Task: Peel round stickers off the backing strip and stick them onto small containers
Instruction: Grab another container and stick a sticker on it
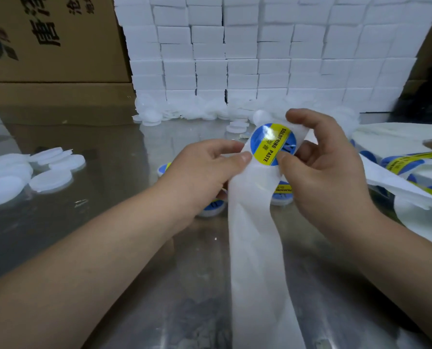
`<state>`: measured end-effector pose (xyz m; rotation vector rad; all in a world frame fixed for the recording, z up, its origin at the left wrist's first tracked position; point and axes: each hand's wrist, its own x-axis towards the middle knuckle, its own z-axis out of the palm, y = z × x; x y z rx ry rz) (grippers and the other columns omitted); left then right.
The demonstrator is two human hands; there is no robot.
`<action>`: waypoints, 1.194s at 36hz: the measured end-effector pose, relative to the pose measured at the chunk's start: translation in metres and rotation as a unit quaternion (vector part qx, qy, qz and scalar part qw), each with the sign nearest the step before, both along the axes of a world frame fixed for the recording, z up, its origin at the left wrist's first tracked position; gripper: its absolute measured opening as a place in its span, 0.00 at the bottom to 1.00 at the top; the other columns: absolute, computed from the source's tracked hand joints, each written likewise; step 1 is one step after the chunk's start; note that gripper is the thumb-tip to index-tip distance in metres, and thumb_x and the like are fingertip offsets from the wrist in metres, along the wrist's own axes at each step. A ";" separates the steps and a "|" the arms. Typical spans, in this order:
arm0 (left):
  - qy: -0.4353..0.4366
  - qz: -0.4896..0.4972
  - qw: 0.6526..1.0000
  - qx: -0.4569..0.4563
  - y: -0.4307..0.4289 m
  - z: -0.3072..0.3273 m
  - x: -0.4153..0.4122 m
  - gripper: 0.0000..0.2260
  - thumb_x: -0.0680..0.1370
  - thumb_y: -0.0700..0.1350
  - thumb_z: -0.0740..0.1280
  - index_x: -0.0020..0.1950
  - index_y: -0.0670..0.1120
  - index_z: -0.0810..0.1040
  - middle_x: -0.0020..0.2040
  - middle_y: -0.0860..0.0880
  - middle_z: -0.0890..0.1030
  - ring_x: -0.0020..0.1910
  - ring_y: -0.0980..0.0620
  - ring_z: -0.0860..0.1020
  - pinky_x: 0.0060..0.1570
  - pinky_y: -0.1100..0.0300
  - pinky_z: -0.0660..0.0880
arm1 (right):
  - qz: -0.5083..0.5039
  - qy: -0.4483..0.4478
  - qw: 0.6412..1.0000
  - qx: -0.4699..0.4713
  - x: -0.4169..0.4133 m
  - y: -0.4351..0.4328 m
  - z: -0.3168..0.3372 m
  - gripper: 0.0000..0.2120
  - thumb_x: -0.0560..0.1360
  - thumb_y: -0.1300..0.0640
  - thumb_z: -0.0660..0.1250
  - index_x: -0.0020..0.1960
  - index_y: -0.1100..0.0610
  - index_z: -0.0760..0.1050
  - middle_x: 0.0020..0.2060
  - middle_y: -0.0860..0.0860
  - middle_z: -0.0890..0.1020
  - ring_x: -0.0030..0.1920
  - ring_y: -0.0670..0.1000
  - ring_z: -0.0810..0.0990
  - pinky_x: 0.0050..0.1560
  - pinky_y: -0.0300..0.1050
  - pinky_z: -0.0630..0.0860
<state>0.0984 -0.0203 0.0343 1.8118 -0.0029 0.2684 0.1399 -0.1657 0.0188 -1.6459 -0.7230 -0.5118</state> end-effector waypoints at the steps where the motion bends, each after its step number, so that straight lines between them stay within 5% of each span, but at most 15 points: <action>1: -0.007 0.005 1.000 0.005 0.000 0.000 0.000 0.07 0.75 0.44 0.66 0.52 0.49 0.80 0.48 0.41 0.83 0.47 0.40 0.81 0.45 0.52 0.78 | -0.010 -0.009 1.000 -0.002 -0.001 0.000 0.000 0.22 0.70 0.66 0.63 0.49 0.39 0.69 0.42 0.43 0.72 0.28 0.43 0.71 0.33 0.29 0.68; 4: -0.011 0.033 0.999 0.023 0.001 -0.003 0.003 0.02 0.74 0.44 0.68 0.46 0.49 0.79 0.45 0.39 0.83 0.37 0.46 0.80 0.35 0.61 0.76 | -0.030 -0.026 0.999 -0.007 -0.002 0.002 0.001 0.22 0.71 0.68 0.64 0.47 0.38 0.69 0.53 0.39 0.72 0.30 0.40 0.76 0.36 0.27 0.70; 7: -0.008 0.056 0.998 0.038 0.001 -0.009 0.007 0.01 0.73 0.46 0.69 0.43 0.50 0.78 0.39 0.42 0.83 0.34 0.49 0.77 0.38 0.57 0.76 | -0.039 -0.034 0.999 -0.007 -0.005 0.004 0.001 0.21 0.70 0.65 0.64 0.46 0.38 0.68 0.54 0.38 0.70 0.30 0.39 0.77 0.37 0.26 0.70; 13: -0.069 0.132 0.989 0.015 0.006 -0.012 0.012 0.02 0.74 0.46 0.68 0.42 0.49 0.77 0.31 0.50 0.77 0.24 0.59 0.73 0.23 0.70 0.68 | -0.082 0.052 0.995 -0.016 -0.005 0.005 -0.001 0.05 0.67 0.48 0.63 0.36 0.47 0.68 0.27 0.43 0.74 0.27 0.44 0.72 0.32 0.36 0.69; 18: -0.089 0.145 0.985 -0.009 0.008 -0.015 0.013 0.03 0.75 0.46 0.67 0.41 0.51 0.75 0.35 0.47 0.81 0.30 0.55 0.76 0.33 0.63 0.72 | -0.058 0.143 0.979 -0.134 -0.009 0.012 -0.001 0.29 0.68 0.35 0.54 0.37 0.61 0.73 0.35 0.56 0.79 0.37 0.56 0.78 0.43 0.54 0.75; 21: -0.086 0.116 0.989 0.031 0.007 -0.019 0.013 0.04 0.74 0.45 0.68 0.40 0.51 0.74 0.24 0.55 0.74 0.24 0.57 0.71 0.26 0.67 0.68 | 0.018 0.217 0.974 -0.070 -0.010 0.014 0.001 0.23 0.68 0.37 0.60 0.39 0.57 0.78 0.34 0.50 0.82 0.36 0.49 0.82 0.46 0.52 0.76; 23: -0.089 0.097 0.987 0.087 0.005 -0.022 0.013 0.04 0.73 0.46 0.68 0.40 0.51 0.75 0.22 0.56 0.72 0.22 0.58 0.68 0.25 0.66 0.66 | 0.042 0.232 0.970 -0.062 -0.009 0.015 0.002 0.22 0.67 0.41 0.62 0.44 0.59 0.78 0.42 0.58 0.83 0.45 0.59 0.81 0.54 0.60 0.75; 28: -0.076 0.078 0.976 0.189 -0.001 -0.025 0.009 0.05 0.70 0.53 0.69 0.41 0.54 0.75 0.26 0.56 0.74 0.27 0.56 0.70 0.34 0.56 0.70 | 0.031 0.216 0.975 -0.033 -0.010 0.014 0.003 0.07 0.73 0.60 0.64 0.46 0.56 0.80 0.43 0.59 0.83 0.46 0.60 0.81 0.48 0.54 0.77; 34: -0.094 0.130 0.965 0.206 -0.001 -0.006 0.021 0.06 0.73 0.49 0.65 0.36 0.54 0.75 0.32 0.60 0.77 0.29 0.62 0.73 0.34 0.67 0.71 | -0.018 0.211 0.977 0.012 -0.003 0.009 0.001 0.11 0.72 0.66 0.61 0.42 0.53 0.79 0.36 0.49 0.83 0.37 0.50 0.78 0.38 0.45 0.74; 36: -0.100 0.126 0.965 0.205 0.004 0.008 0.035 0.08 0.75 0.47 0.63 0.35 0.54 0.74 0.33 0.58 0.78 0.34 0.58 0.74 0.40 0.62 0.72 | -0.015 0.213 0.977 0.012 -0.002 0.009 -0.001 0.11 0.71 0.66 0.61 0.42 0.52 0.79 0.36 0.50 0.82 0.37 0.50 0.78 0.39 0.45 0.73; 40: -0.093 0.137 0.925 0.342 0.019 0.024 0.085 0.11 0.76 0.42 0.58 0.50 0.54 0.77 0.46 0.53 0.78 0.40 0.52 0.73 0.41 0.62 0.67 | 0.000 0.208 0.978 0.009 -0.001 0.008 -0.003 0.12 0.70 0.65 0.60 0.42 0.51 0.78 0.36 0.51 0.81 0.33 0.47 0.74 0.33 0.37 0.70; 43: -0.020 0.104 0.875 0.473 0.036 0.020 0.136 0.17 0.77 0.39 0.57 0.64 0.51 0.72 0.63 0.49 0.74 0.57 0.47 0.73 0.49 0.61 0.67 | 0.026 0.216 0.976 0.008 -0.001 0.008 -0.004 0.13 0.68 0.64 0.59 0.43 0.50 0.78 0.36 0.55 0.80 0.32 0.47 0.71 0.30 0.37 0.68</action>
